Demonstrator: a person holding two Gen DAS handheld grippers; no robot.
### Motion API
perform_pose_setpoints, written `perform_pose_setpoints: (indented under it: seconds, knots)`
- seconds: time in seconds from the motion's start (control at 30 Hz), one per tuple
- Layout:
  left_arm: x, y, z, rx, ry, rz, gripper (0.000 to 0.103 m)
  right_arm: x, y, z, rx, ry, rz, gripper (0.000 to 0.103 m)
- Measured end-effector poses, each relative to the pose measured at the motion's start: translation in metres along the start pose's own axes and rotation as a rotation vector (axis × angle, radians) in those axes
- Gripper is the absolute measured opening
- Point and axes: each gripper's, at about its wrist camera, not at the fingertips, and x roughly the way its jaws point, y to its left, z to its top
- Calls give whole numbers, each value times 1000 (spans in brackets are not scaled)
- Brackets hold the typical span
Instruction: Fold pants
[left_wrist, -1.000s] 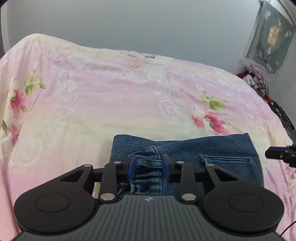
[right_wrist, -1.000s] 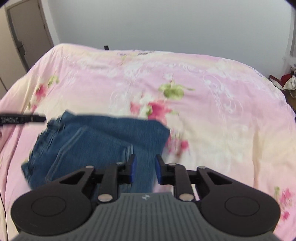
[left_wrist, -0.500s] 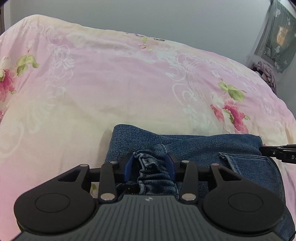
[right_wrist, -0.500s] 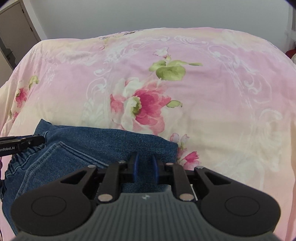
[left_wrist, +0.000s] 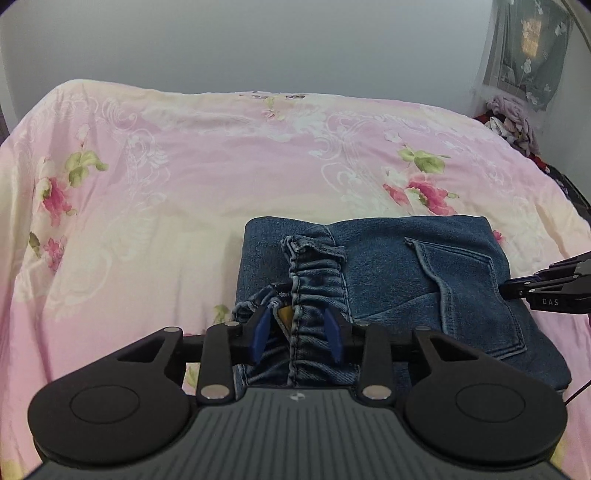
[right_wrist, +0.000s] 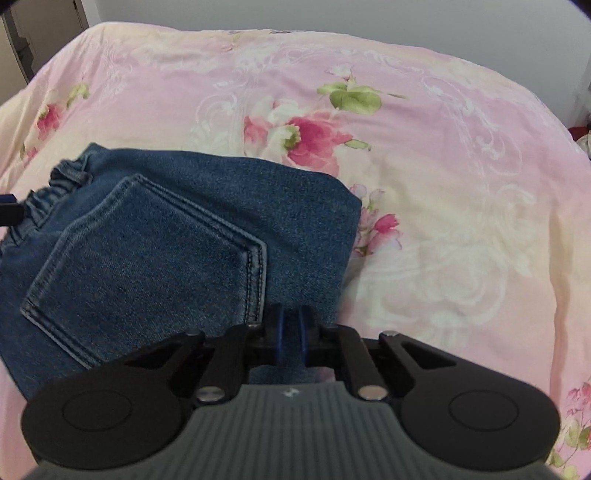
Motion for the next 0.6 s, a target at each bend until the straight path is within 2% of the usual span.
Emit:
perform_pose_setpoints:
  seconds: [0.1, 0.23, 0.27, 0.3, 0.33, 0.43, 0.53, 0.6]
  knots:
    - [-20, -1, -5, 15, -22, -18, 41, -34, -6, -3, 16, -55, 63, 4]
    - [-31, -8, -16, 63, -2, -30, 41, -83, -9, -35, 15, -73, 149, 7]
    - [-28, -11, -19, 82, 15, -25, 41, -92, -9, -47, 22, -71, 144, 12]
    - [-24, -14, -24, 100, 30, -4, 40, -98, -9, -59, 36, -71, 140, 32]
    - [-19, -16, -28, 106, 49, 17, 39, -104, -6, -73, 49, -68, 138, 45]
    - [-8, -14, -39, 106, 68, 24, 39, -111, 5, -109, 79, -59, 135, 46]
    - [0, -8, -38, 55, 106, 15, 39, -104, 18, -136, 128, -70, 87, 46]
    - [3, -9, -38, 70, 114, 22, 39, -92, 18, -143, 208, -69, 132, 46]
